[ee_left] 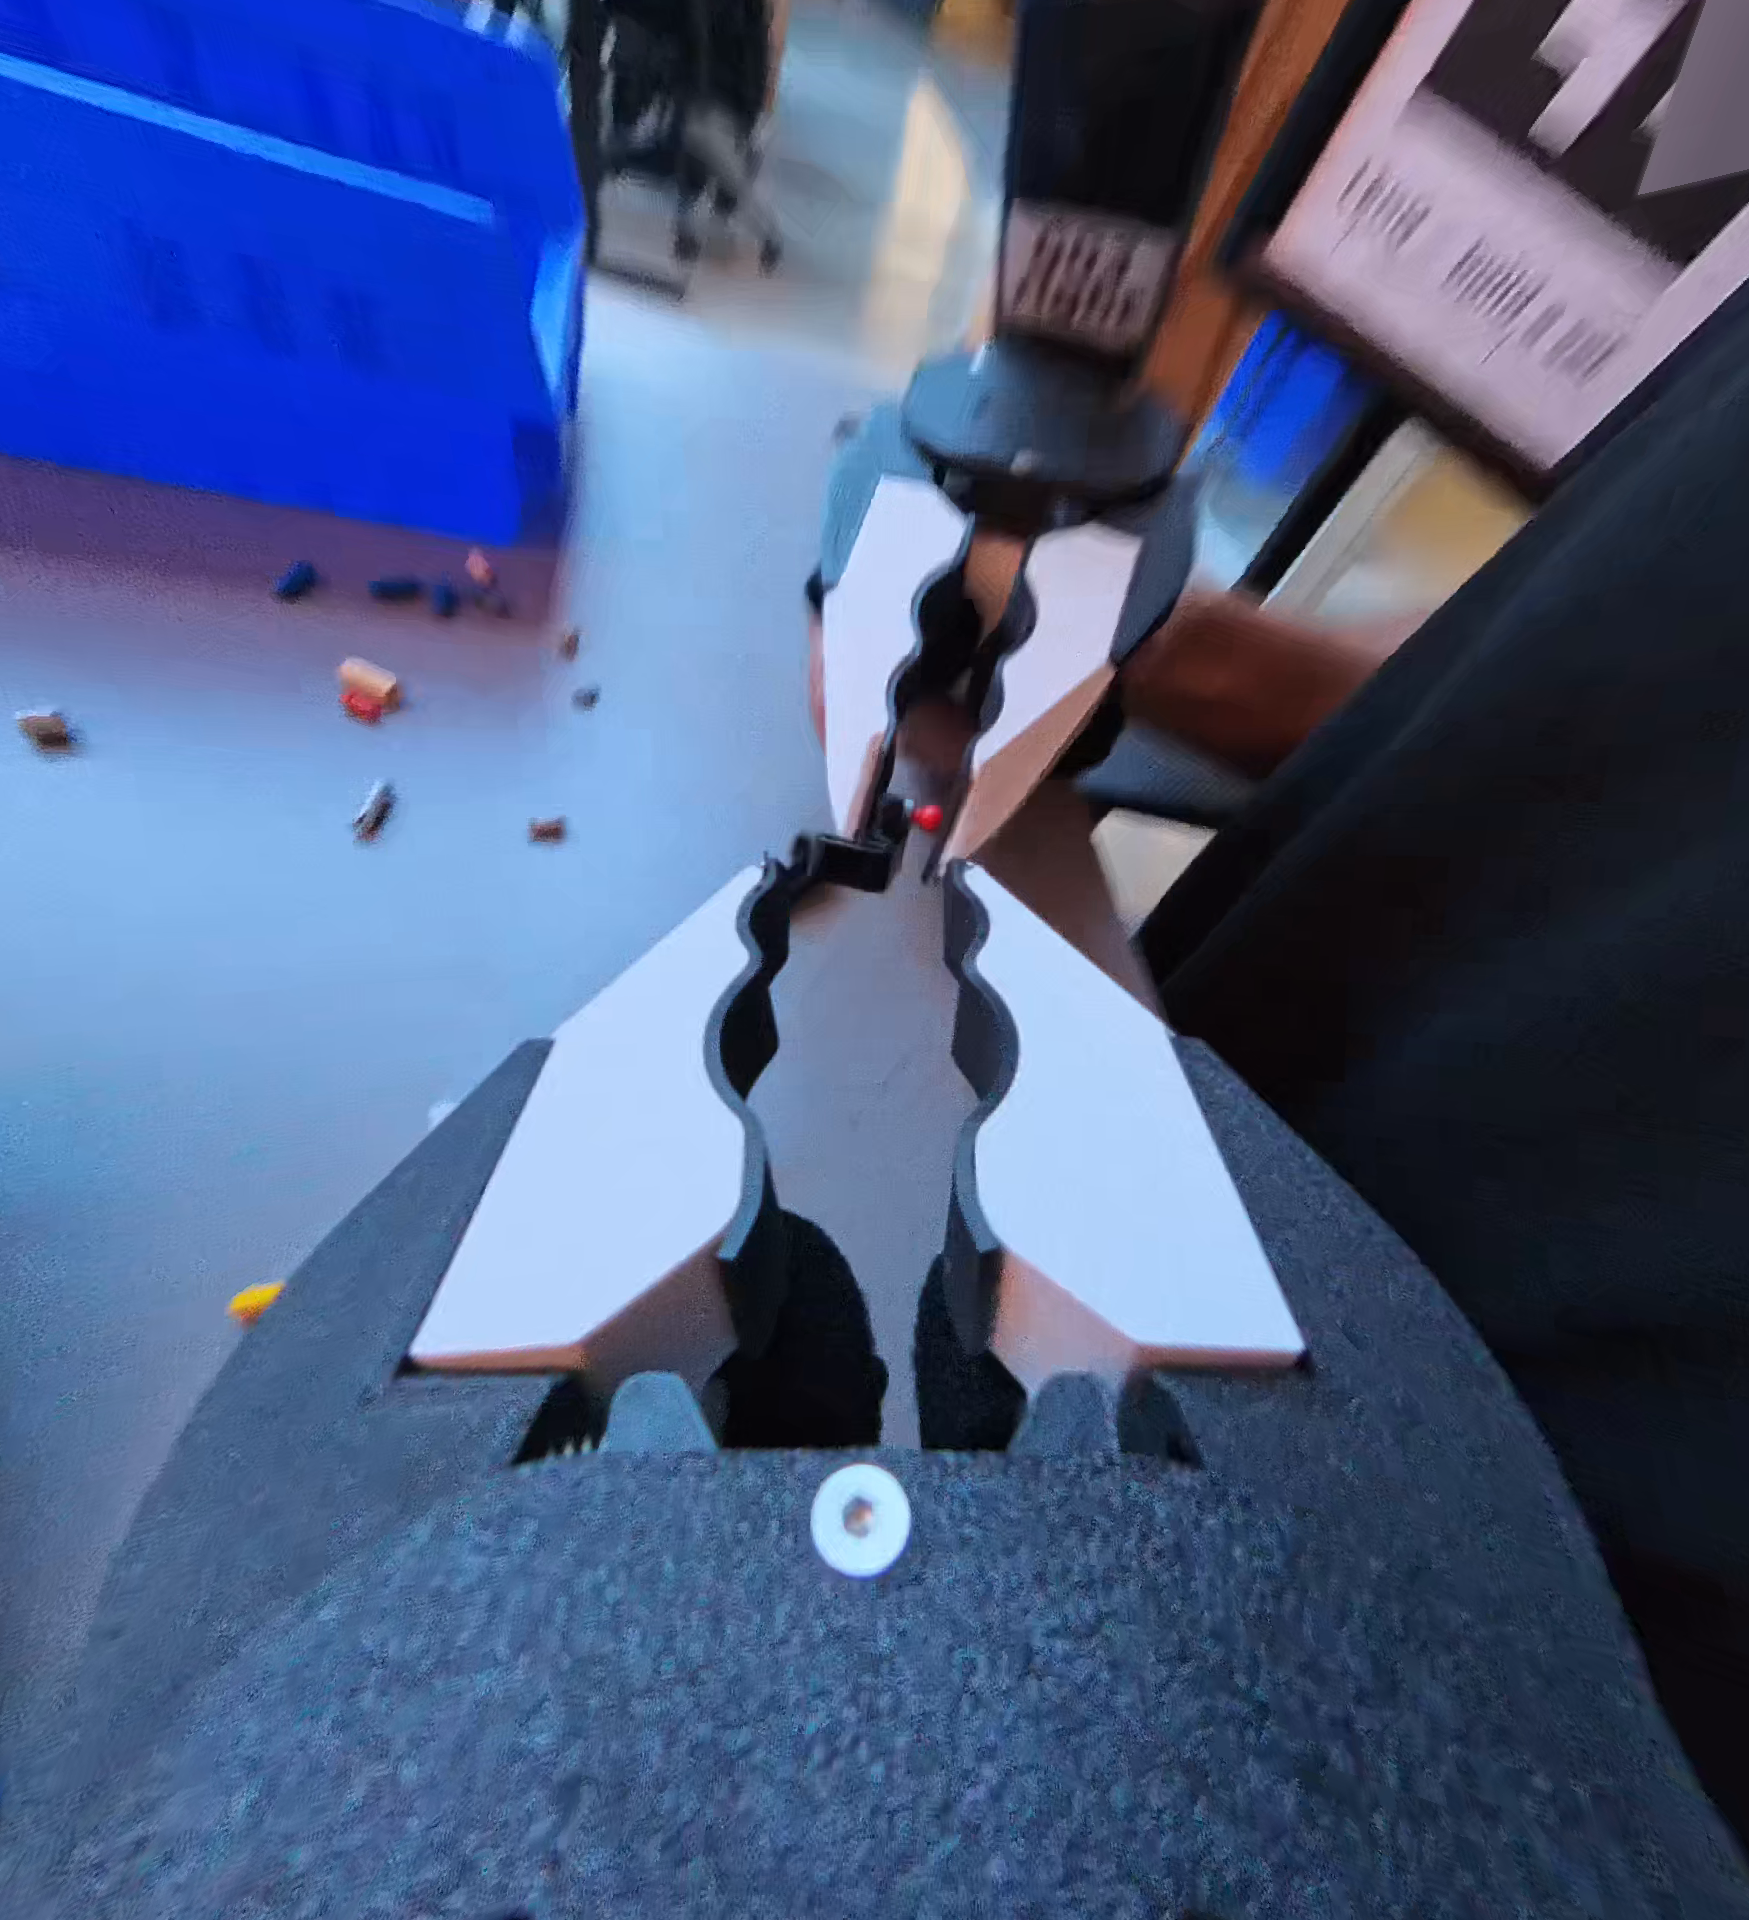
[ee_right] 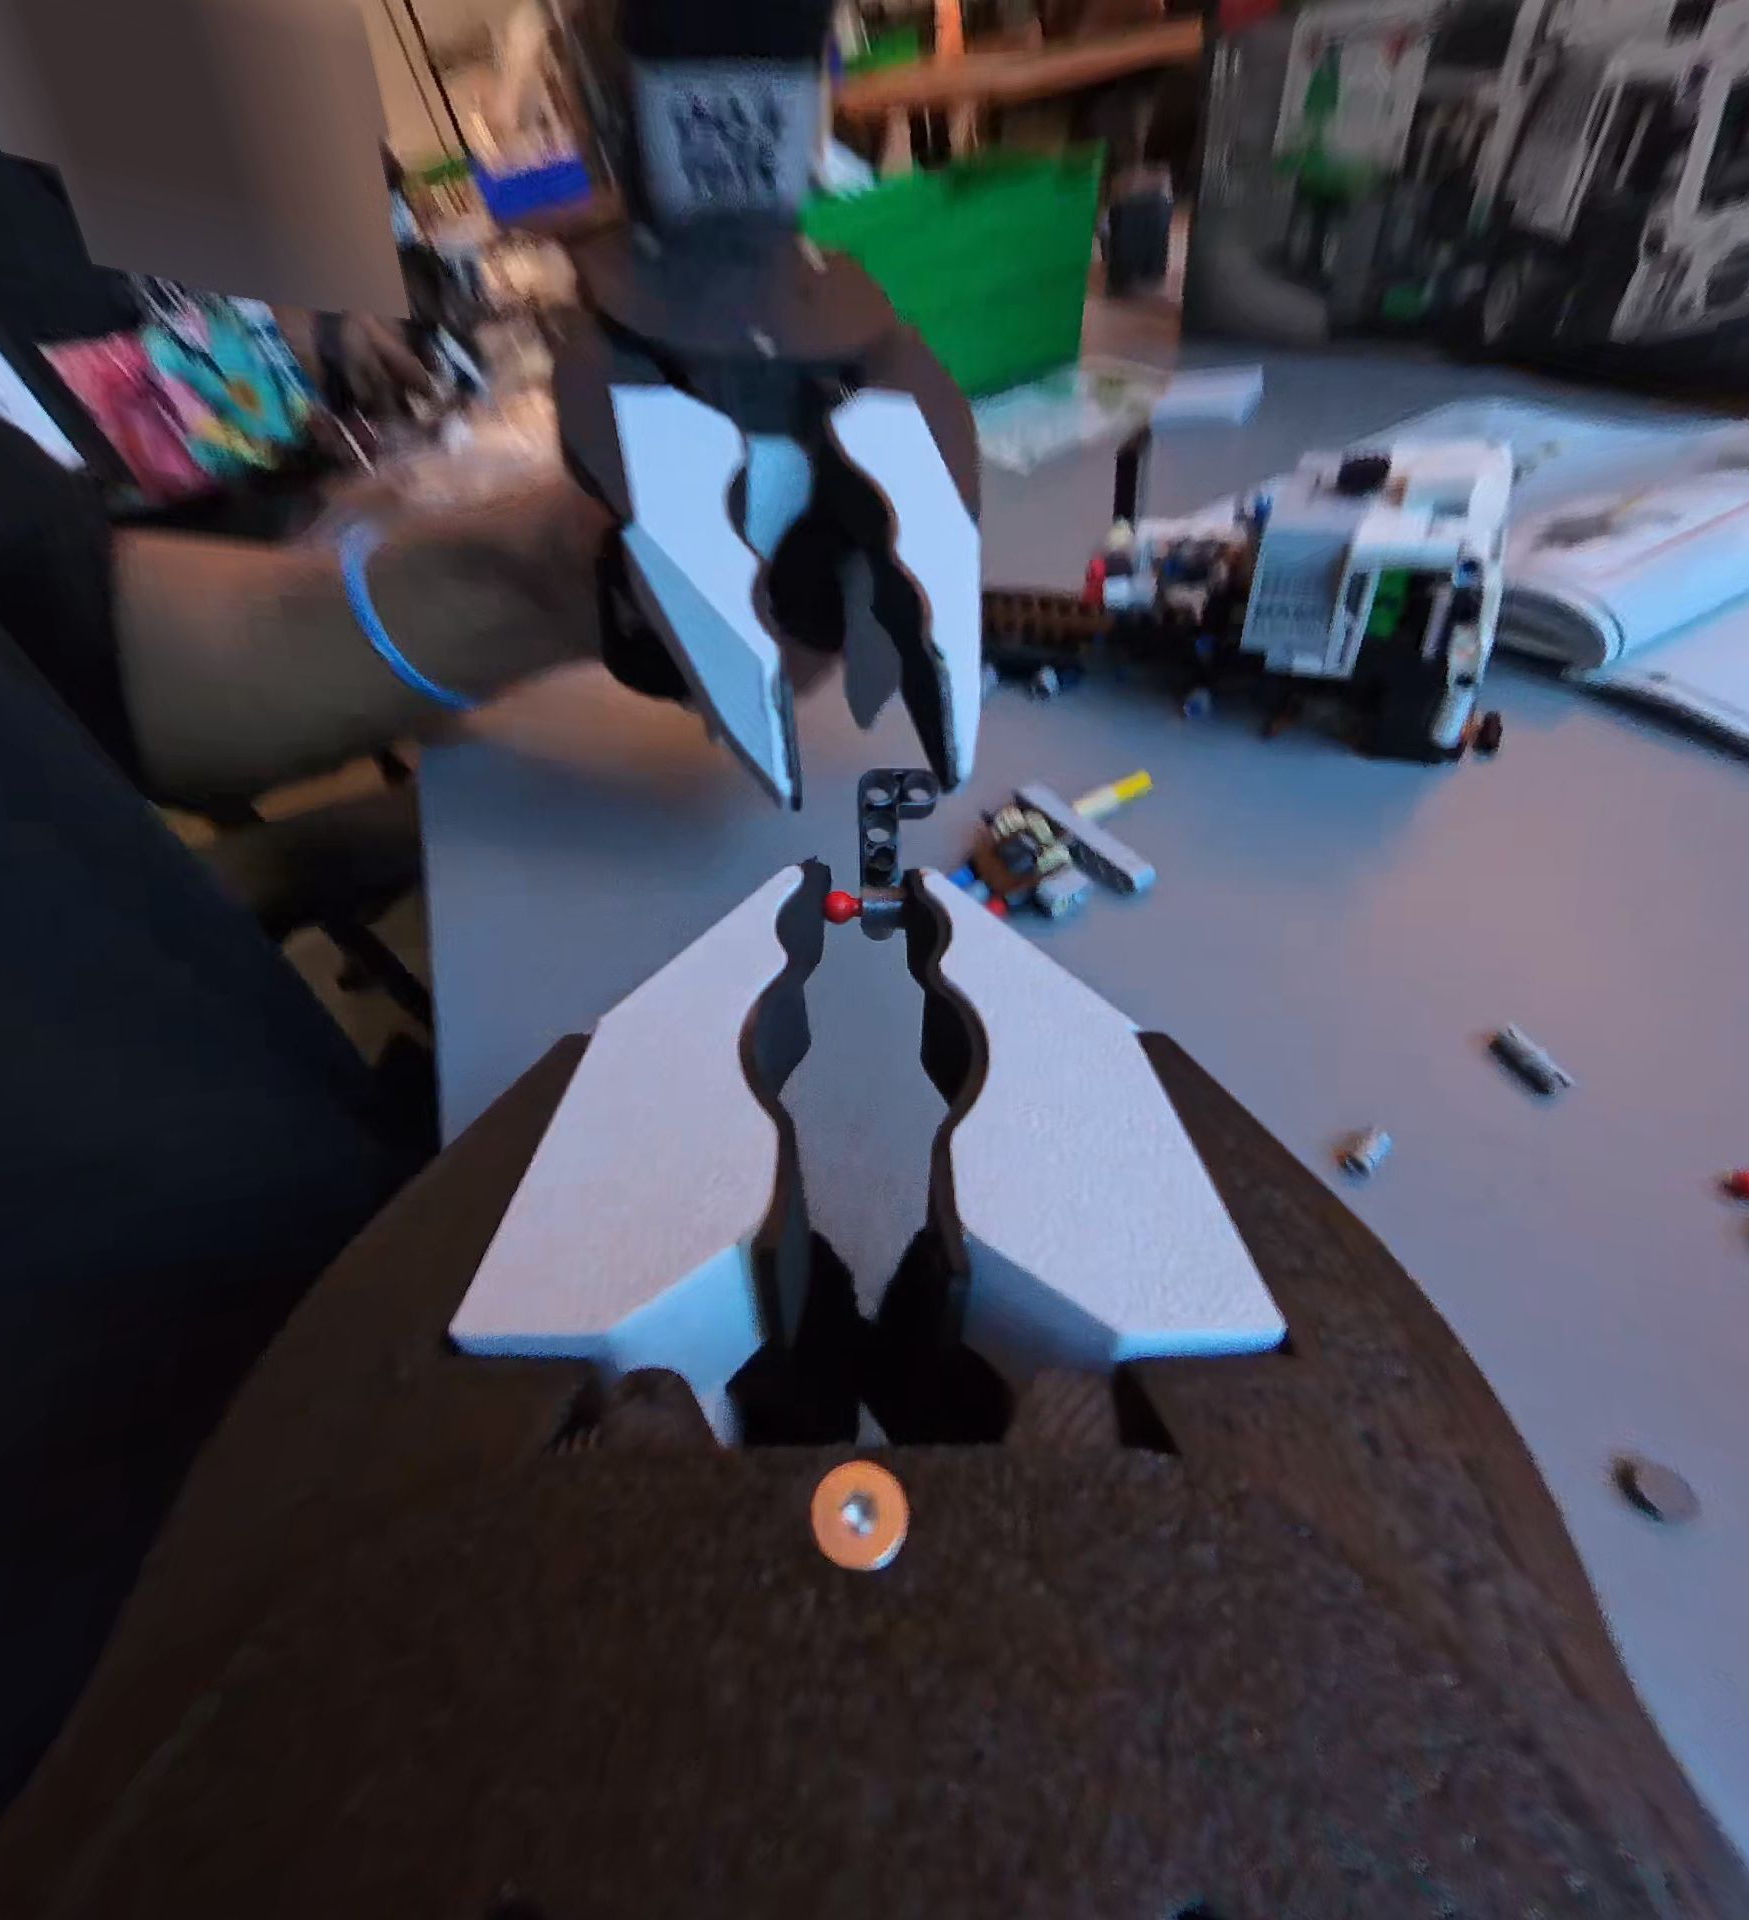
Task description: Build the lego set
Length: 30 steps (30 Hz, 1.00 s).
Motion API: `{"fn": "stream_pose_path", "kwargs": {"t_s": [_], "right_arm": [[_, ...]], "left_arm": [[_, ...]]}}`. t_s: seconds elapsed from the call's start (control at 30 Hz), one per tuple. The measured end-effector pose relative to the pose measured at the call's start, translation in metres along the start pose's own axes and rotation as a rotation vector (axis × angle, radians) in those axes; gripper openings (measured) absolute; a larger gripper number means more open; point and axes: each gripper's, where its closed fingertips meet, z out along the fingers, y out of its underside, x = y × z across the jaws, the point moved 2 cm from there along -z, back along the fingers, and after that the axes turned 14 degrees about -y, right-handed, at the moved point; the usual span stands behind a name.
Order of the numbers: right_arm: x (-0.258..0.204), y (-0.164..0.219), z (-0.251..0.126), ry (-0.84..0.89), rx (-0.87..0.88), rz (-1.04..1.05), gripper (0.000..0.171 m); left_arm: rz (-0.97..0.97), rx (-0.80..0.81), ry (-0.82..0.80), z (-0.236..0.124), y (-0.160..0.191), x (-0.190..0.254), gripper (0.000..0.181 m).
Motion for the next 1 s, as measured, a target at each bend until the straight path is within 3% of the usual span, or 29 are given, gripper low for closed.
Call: {"fn": "stream_pose_path", "kwargs": {"t_s": [0.13,0.37,0.6,0.8,1.0], "right_arm": [[-0.012,-0.024,0.002,-0.024,0.187,-0.018,0.014],[-0.018,-0.042,0.008,0.042,0.313,-0.051,0.014],[-0.022,-0.042,0.015,0.029,0.305,0.001,0.016],[-0.019,-0.047,0.006,-0.019,0.242,0.032,0.035],[-0.022,-0.043,0.018,-0.115,0.168,0.025,0.029]], "left_arm": [[-0.116,0.145,0.183,-0.010,-0.021,0.012,0.022],[-0.207,0.249,0.278,-0.019,-0.033,0.012,0.013],[-0.155,0.262,0.238,-0.026,-0.030,0.015,0.005],[0.015,0.175,0.076,-0.024,-0.020,0.011,0.005],[0.171,0.103,0.000,-0.019,-0.014,0.021,0.005]]}}
